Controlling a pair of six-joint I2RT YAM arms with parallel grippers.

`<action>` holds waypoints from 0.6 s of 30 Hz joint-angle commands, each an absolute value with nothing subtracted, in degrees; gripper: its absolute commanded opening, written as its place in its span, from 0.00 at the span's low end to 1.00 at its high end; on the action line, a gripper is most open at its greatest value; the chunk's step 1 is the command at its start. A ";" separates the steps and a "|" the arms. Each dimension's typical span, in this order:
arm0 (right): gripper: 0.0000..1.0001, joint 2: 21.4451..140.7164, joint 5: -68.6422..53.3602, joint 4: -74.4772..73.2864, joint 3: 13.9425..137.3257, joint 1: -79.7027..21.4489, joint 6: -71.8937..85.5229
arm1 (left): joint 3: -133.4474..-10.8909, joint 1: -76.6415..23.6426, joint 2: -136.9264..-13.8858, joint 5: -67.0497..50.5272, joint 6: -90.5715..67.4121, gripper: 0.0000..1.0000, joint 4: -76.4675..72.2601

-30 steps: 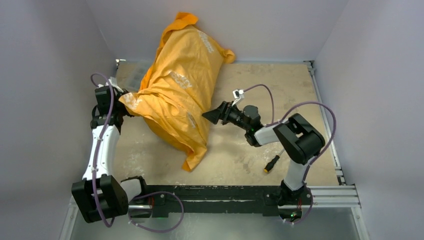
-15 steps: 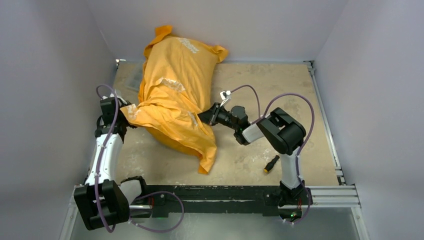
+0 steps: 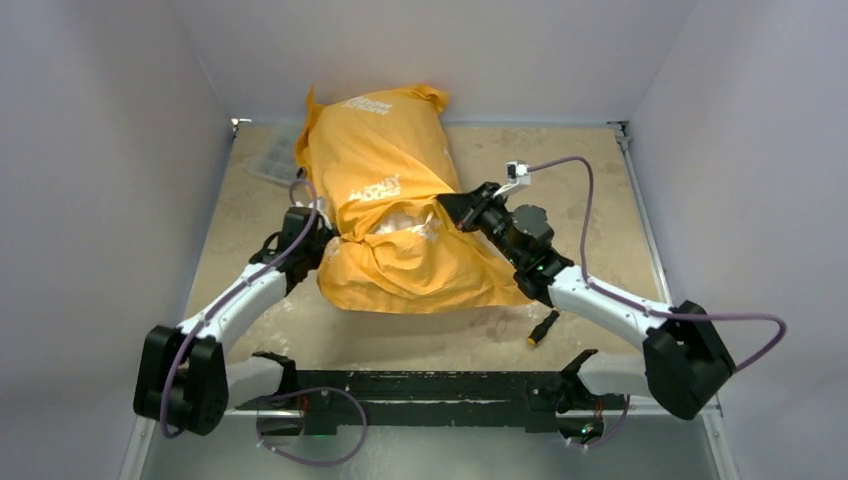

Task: Remove the pillowcase from the pillow

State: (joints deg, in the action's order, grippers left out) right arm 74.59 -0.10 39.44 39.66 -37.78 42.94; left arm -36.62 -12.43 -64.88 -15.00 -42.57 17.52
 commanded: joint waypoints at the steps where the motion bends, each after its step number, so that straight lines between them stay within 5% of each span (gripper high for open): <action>1: 0.00 68.44 5.69 34.84 38.48 -38.74 42.52 | -40.93 -19.54 -74.13 -7.34 -41.54 0.02 8.39; 6: 0.00 62.93 11.95 31.62 34.25 -41.47 46.49 | -47.35 -25.21 -83.86 -0.41 -41.39 0.04 5.54; 14: 0.01 59.86 18.92 25.09 33.24 -46.93 50.95 | -53.49 -29.10 -82.37 6.74 -40.52 0.31 9.46; 18: 0.35 59.84 22.82 18.42 36.49 -48.48 50.88 | -51.05 -29.09 -71.07 15.33 -39.77 0.52 17.34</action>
State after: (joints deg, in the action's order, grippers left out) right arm 61.08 20.03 22.15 31.70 -46.00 48.38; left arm -50.02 -28.53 -82.00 5.15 -40.86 14.79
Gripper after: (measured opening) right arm 0.208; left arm 0.434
